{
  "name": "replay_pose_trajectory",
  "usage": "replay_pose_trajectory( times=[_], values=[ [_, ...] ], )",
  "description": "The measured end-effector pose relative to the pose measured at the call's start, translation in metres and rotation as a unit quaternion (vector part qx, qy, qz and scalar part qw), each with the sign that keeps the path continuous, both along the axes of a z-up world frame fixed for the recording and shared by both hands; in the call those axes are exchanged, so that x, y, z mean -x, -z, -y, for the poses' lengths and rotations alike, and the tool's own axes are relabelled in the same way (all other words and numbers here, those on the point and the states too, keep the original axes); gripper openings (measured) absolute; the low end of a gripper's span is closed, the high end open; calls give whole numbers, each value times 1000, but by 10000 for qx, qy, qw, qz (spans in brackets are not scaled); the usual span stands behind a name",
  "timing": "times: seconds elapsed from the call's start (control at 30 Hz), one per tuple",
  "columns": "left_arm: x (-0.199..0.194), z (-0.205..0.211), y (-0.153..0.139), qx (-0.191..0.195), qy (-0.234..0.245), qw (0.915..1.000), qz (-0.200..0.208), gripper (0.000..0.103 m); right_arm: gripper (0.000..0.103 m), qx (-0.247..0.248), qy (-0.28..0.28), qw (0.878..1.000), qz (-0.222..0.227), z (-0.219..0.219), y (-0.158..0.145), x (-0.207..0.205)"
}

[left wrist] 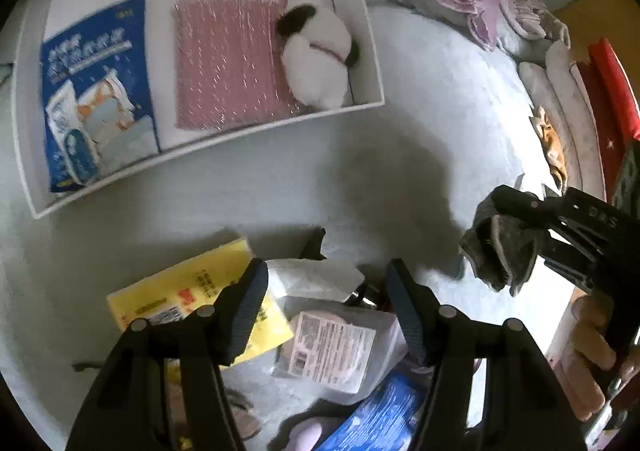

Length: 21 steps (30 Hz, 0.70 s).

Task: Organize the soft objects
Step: 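Close the left gripper on the white band-aid box and lift it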

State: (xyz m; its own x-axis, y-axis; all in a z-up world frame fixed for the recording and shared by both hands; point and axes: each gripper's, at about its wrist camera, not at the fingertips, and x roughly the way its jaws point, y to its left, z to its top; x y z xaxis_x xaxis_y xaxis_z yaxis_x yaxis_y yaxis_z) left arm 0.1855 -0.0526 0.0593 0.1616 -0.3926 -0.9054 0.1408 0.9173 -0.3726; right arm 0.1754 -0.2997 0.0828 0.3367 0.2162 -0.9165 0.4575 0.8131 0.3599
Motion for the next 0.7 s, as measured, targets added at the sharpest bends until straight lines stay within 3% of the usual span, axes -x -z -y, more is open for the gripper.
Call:
replay_pose_trajectory(
  times=[0.07, 0.2, 0.3, 0.6, 0.7],
  values=[
    [0, 1, -2, -29, 9, 10000, 63, 60, 41, 14, -5, 10000, -8, -1, 0, 0],
    [-6, 1, 10, 87, 67, 9996, -243, 44, 41, 19, -60, 10000, -32, -4, 2, -2],
    [-7, 5, 13, 135, 121, 9994, -278, 44, 41, 11, -106, 9999, -30, -7, 3, -2],
    [-4, -5, 2, 111, -50, 9999, -43, 9, 41, 53, -127, 9999, -3, -10, 2, -1],
    [-1, -8, -5, 150, -44, 9998, 102, 7, 41, 77, -185, 9998, -21, -15, 3, -3]
  ],
)
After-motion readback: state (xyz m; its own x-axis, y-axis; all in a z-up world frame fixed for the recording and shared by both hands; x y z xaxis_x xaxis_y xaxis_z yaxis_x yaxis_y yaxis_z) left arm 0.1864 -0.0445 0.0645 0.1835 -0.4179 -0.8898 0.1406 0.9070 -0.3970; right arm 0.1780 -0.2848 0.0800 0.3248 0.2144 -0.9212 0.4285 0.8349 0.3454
